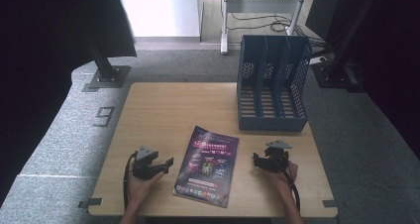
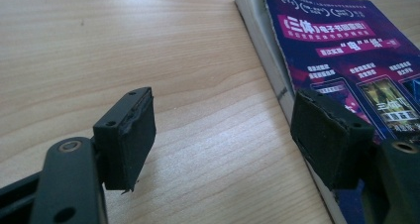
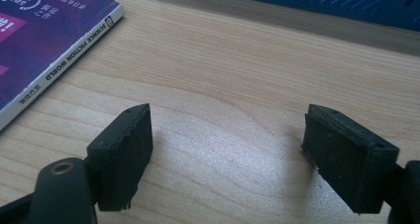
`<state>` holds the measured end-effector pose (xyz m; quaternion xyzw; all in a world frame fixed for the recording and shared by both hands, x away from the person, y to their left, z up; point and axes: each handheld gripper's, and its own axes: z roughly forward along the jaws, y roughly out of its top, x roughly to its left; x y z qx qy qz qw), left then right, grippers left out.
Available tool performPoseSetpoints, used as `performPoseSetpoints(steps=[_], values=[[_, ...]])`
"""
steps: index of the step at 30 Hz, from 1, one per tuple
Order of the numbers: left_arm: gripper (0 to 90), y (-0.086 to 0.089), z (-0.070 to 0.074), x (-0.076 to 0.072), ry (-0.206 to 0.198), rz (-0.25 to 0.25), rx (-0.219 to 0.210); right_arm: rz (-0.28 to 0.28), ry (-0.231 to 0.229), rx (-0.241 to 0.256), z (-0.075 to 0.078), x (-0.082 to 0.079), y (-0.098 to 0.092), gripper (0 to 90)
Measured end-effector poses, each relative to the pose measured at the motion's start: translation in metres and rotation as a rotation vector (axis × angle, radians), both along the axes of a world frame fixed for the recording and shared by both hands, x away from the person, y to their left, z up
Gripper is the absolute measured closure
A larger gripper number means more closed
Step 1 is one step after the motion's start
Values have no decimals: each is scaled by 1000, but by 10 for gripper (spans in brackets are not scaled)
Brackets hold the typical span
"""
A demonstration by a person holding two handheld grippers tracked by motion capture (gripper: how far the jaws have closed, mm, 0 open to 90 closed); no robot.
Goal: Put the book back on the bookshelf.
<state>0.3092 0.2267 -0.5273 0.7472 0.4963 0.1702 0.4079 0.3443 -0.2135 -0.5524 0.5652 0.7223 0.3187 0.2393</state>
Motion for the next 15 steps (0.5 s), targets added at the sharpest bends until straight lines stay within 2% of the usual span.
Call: performPoseSetpoints(steps=[4,8,11,12,15], values=[[257,-1,2,-3,-14,-12,-6,-4,-4,-5,1,0,1,202],[263,0,2,-4,-21,-17,-12,7,-16,10,3,-1,1,214],[264,0,2,-3,-19,-22,-18,15,-40,28,8,-3,3,220],[266,0,1,-3,-17,-23,-19,20,-61,47,11,-6,5,226],[270,0,0,-3,-13,-24,-19,34,-67,76,15,-8,8,245]])
